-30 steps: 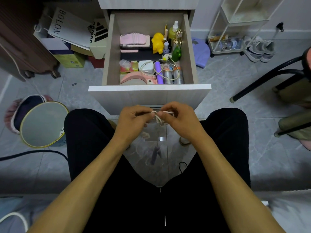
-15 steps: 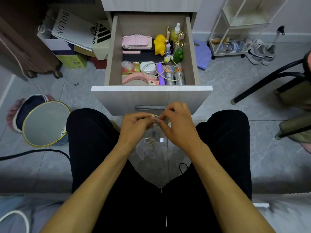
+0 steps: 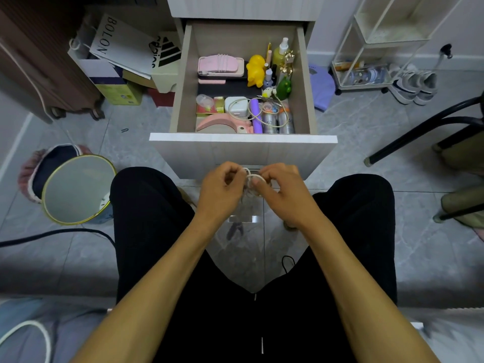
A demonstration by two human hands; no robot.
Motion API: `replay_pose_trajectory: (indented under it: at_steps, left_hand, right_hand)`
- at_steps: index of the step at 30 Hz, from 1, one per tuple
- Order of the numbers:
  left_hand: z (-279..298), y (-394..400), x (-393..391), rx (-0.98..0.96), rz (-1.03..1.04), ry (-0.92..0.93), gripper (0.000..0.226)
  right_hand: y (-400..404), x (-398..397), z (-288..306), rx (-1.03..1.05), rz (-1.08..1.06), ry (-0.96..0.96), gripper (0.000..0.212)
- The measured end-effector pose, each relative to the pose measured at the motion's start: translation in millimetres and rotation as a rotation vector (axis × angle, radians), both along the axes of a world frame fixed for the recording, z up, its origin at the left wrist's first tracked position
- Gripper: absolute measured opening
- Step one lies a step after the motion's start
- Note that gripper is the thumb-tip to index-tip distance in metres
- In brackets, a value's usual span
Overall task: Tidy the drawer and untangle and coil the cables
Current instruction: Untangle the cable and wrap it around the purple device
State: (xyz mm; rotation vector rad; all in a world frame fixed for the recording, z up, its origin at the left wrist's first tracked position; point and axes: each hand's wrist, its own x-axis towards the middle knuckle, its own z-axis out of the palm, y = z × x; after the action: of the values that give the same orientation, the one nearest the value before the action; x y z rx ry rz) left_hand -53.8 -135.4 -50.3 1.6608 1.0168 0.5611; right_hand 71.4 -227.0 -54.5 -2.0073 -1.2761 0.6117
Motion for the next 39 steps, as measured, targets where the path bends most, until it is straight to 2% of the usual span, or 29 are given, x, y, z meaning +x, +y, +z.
replay_pose_trajectory:
  at_steps: [2,4,6,9,11,14,16,18,20,23,24,25,27,31,34,37,39]
  left_hand:
    - [-2.3,2.0,-0.2,0.05,-0.033,-0.014,0.015]
    - [-7.8,6.7,-0.4,0.052,0.017,-0.004,0.018]
    - [-13.5,8.1,-1.6,0.024,0.075,0.057,0.023]
    - [-21.3,5.7,-1.9,-0.068,0.089,0.09,0.022]
    - [-21.7,4.9,-3.4,0.031,0.057,0.115,0.022]
    - [-21.5,4.6,-5.2,0.236,-0.044,0.178,0.019]
    - [-23.4,5.8,-4.4,0.289,-0.066,0.184,0.015]
    - [-26.0,8.7,-2.0,0.274,-0.009,0.168,0.015]
    - [-26.9,12.9,1.3,0.062,0.151,0.115,0.017]
    - [-21.0,15.2,6.7,-0.638,0.386,-0.073,0.009]
    - [-21.4,16.2,7.4,-0.767,0.403,-0.126,0.01]
    - [-22.3,16.5,7.0,-0.819,0.407,-0.157,0.011]
    - [-22.3,15.6,6.4,-0.832,0.412,-0.205,0.012]
    - [-29.9,13.5,7.4,-0.835,0.459,-0.246,0.016]
    - [-34.6,15.8,9.3,-0.905,0.496,-0.266,0.01]
    - [-36.9,16.4,7.7,-0.876,0.483,-0.203,0.009]
    - [-36.0,15.2,6.5,-0.801,0.401,-0.164,0.009]
  right_hand:
    - [-2.2,5.8,0.1,0.148,-0.018,0.044,0.023]
    - [-3.3,4.9,6.0,0.306,-0.108,0.306,0.013]
    - [-3.4,-2.3,10.5,0.396,-0.247,0.575,0.017]
    - [-0.1,-13.5,9.6,0.29,-0.438,0.789,0.023]
    - [1.2,-14.5,14.0,0.078,-0.443,0.72,0.024]
    - [1.4,-8.8,18.7,-0.185,-0.226,0.332,0.046]
    - [3.4,-6.2,18.7,-0.154,-0.124,0.185,0.047]
    - [4.4,-3.8,14.0,-0.036,-0.141,0.172,0.038]
    - [4.3,-5.5,8.1,0.07,-0.207,0.227,0.035]
    - [0.9,-15.5,1.1,0.121,-0.247,0.278,0.029]
    - [-0.8,-18.3,-1.8,0.132,-0.264,0.318,0.028]
    - [-3.0,-19.8,-4.1,0.15,-0.288,0.378,0.027]
    - [-7.4,-19.6,-7.4,0.191,-0.328,0.481,0.028]
    - [-11.4,-20.9,-10.8,0.2,-0.333,0.544,0.031]
    - [-12.0,-18.5,-11.4,0.247,-0.349,0.637,0.034]
    - [-9.7,-14.9,-10.4,0.247,-0.372,0.757,0.036]
    - [-4.9,-12.4,-8.6,0.23,-0.487,0.907,0.035]
